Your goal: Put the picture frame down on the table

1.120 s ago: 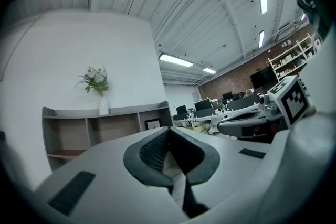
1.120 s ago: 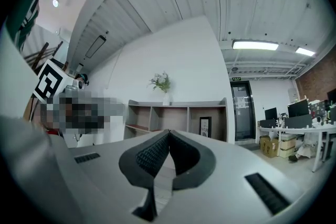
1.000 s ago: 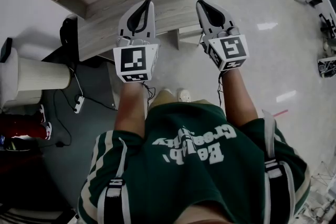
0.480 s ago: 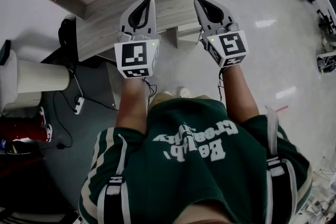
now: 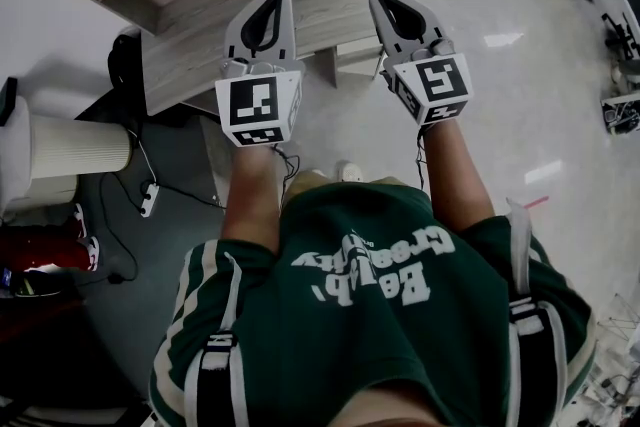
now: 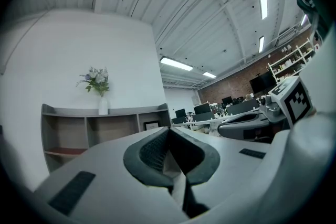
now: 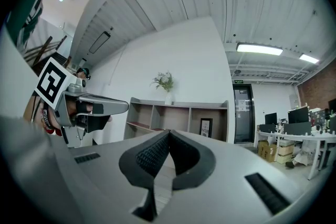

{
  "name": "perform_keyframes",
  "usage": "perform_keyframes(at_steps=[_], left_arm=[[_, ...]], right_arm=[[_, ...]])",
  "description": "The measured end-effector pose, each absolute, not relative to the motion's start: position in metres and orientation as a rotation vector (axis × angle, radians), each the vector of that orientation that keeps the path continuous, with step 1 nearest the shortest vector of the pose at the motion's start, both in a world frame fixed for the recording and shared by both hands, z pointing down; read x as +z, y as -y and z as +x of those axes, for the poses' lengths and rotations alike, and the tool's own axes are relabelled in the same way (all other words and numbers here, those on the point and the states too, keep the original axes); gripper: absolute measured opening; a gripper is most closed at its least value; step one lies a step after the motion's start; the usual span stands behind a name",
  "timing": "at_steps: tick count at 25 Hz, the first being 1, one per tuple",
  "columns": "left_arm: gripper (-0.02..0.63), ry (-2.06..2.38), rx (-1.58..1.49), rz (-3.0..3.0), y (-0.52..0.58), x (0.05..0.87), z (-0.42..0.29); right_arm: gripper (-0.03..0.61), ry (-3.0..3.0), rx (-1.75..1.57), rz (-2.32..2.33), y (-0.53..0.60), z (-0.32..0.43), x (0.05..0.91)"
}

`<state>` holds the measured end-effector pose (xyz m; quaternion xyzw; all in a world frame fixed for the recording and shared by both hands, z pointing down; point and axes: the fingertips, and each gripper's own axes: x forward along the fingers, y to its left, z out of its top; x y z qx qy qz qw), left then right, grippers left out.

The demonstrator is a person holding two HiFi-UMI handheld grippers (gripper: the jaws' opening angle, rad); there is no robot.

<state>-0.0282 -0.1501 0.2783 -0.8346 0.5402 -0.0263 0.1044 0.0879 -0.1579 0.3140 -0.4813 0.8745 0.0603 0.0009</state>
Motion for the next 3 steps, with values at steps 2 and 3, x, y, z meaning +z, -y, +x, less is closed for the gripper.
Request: perform_keyframes(at_steps=[2, 3], left_arm=[[0.020, -1.592, -0.079, -2.460, 0.1499, 0.2799, -0.0287], [0.020, -1.591, -0.080, -2.460, 0.1498, 0.2807, -0.0289]], right_arm=[[0.034, -2.747, 0.186, -1.517, 0.1587, 0.0881, 0.3163], [0.034, -2.747, 0.184, -1.520, 0.1591, 0.0883, 0.3173]])
